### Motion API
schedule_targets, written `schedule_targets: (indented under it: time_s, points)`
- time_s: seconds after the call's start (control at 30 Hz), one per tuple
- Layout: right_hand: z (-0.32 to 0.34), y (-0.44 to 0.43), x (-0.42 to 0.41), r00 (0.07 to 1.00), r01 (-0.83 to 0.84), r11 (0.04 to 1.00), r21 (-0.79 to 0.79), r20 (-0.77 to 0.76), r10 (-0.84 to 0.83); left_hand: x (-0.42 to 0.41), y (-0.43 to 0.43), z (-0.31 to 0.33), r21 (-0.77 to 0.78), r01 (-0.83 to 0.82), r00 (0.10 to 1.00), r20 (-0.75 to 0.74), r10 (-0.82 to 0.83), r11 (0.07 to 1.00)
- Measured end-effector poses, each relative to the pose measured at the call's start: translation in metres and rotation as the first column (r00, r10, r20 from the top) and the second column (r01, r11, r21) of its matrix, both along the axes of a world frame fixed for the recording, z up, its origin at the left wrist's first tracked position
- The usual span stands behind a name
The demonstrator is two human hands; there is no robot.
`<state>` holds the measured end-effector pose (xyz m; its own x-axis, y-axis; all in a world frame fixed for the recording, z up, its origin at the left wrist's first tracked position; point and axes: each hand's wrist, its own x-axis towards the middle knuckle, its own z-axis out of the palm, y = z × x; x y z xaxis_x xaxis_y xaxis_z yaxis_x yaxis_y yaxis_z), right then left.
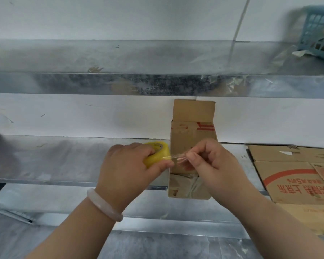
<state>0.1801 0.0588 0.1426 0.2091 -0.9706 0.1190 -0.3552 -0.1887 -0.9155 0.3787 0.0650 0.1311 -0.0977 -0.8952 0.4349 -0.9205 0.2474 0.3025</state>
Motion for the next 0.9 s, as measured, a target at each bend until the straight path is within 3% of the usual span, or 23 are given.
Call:
schedule_targets:
  time_s: [0.13, 0.23, 0.3, 0.37, 0.43, 0.5, 0.57, 0.63, 0.7, 0.8, 0.9]
  points:
    - [0.003, -0.003, -0.005, 0.949, 0.034, 0.963, 0.268, 0.292, -0.115, 0.001, 0.006, 0.002, 0.071, 0.077, 0.986, -0.156, -0.065, 0.994]
    - [0.013, -0.005, -0.017, 0.871, -0.128, 0.862, 0.49, 0.471, -0.138, 0.005, 0.012, 0.004, 0.11, 0.16, 0.954, -0.273, -0.125, 0.981]
    - [0.016, -0.003, -0.022, 0.897, -0.162, 0.86, 0.484, 0.436, -0.077, 0.003, 0.015, 0.007, 0.096, 0.175, 0.962, -0.231, -0.149, 0.98]
    - [0.017, -0.001, -0.024, 0.929, -0.088, 0.908, 0.409, 0.362, -0.073, -0.002, 0.016, 0.011, 0.065, 0.167, 0.981, -0.107, -0.16, 0.984]
    - [0.017, -0.002, -0.025, 0.939, -0.001, 0.95, 0.313, 0.328, -0.107, -0.002, 0.015, 0.013, 0.062, 0.16, 0.982, -0.109, -0.152, 0.985]
    - [0.019, -0.002, -0.027, 0.934, 0.042, 0.97, 0.239, 0.335, -0.123, 0.003, 0.014, 0.015, 0.106, 0.22, 0.933, -0.314, -0.178, 0.97]
    - [0.021, -0.002, -0.032, 0.914, 0.058, 0.978, 0.199, 0.383, -0.132, 0.011, 0.014, 0.015, 0.139, 0.342, 0.805, -0.553, -0.214, 0.929]
    - [0.024, 0.0, -0.038, 0.902, 0.068, 0.982, 0.176, 0.41, -0.136, 0.019, 0.014, 0.013, 0.17, 0.413, 0.721, -0.661, -0.208, 0.895]
    - [0.022, 0.0, -0.045, 0.909, 0.086, 0.983, 0.163, 0.39, -0.145, 0.023, 0.015, 0.01, 0.195, 0.385, 0.738, -0.652, -0.175, 0.902]
    - [0.012, 0.002, -0.053, 0.918, 0.114, 0.977, 0.18, 0.357, -0.172, 0.023, 0.013, 0.005, 0.142, 0.255, 0.876, -0.453, -0.166, 0.957]
    - [-0.003, 0.003, -0.063, 0.909, 0.164, 0.959, 0.233, 0.342, -0.239, 0.02, 0.008, 0.0, 0.071, 0.266, 0.93, -0.281, -0.237, 0.961]
